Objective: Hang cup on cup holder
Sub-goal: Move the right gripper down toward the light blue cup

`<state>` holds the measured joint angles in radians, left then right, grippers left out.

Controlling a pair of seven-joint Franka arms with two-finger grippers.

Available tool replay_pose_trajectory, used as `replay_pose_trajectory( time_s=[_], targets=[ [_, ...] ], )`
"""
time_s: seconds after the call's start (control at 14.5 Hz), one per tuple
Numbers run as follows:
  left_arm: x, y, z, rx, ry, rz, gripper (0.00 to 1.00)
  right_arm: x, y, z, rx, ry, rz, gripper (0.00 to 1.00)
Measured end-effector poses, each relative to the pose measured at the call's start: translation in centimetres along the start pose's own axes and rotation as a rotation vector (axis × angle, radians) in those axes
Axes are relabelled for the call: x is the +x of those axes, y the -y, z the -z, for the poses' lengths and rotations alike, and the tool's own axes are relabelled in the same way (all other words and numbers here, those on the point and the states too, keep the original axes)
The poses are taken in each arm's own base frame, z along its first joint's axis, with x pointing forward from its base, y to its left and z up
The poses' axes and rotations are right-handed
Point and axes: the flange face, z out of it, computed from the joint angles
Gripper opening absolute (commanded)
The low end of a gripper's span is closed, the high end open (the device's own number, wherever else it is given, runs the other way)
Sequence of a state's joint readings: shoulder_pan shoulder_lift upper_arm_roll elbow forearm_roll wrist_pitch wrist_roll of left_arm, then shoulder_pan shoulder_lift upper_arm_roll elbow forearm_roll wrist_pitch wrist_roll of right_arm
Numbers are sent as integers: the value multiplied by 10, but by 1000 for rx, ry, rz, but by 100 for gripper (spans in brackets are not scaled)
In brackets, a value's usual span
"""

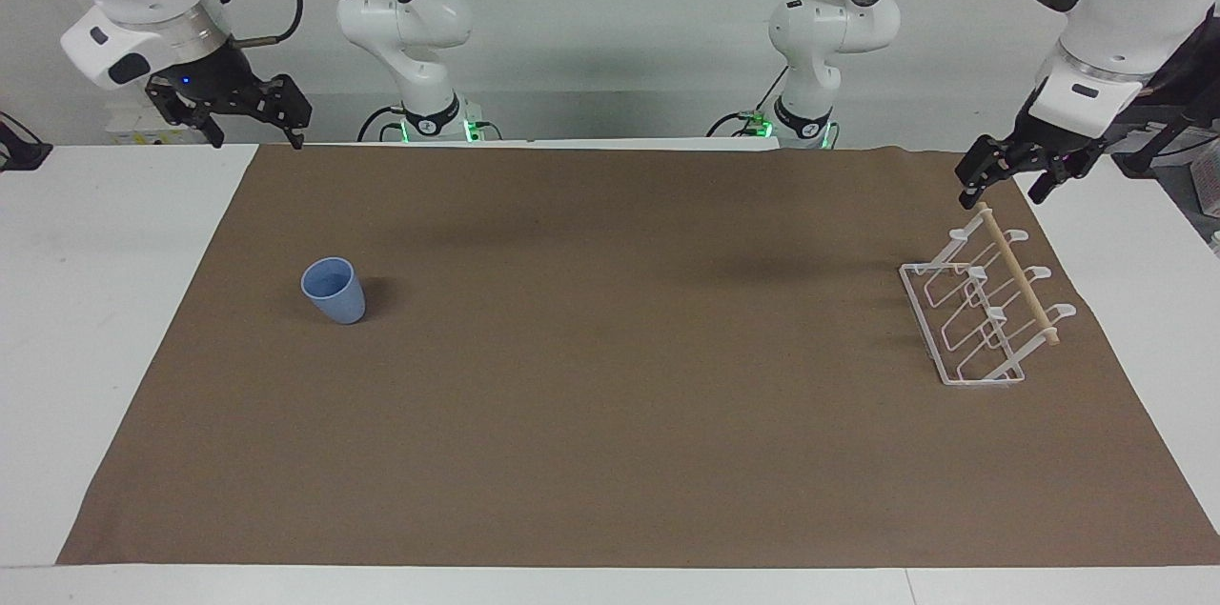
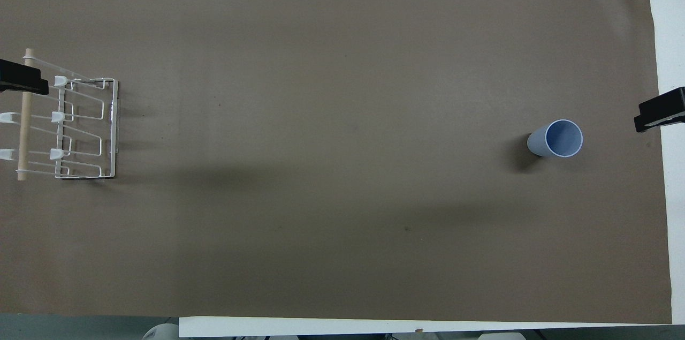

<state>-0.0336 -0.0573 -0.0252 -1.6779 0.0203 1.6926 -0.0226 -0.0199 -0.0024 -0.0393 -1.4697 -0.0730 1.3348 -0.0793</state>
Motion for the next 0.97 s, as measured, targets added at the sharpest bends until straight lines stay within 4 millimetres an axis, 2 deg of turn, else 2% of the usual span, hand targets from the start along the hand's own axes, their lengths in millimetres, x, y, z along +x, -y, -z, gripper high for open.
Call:
replay_pose_trajectory(
  time_s=[0.41,0.69,0.83,0.97],
  targets=[
    [-2,0,-2,0,18,-1,100,1,0,-1,0,-3,0,100],
    [-2,0,-1,0,18,0,100,8,-1,-7,-3,-36,-1,100],
    [-2,2,1,0,14,6,100,17,-9,-21,-3,-54,-13,100],
    [-2,4,2,0,11,10,100,29,-19,-48,-4,-76,1,100]
  ],
)
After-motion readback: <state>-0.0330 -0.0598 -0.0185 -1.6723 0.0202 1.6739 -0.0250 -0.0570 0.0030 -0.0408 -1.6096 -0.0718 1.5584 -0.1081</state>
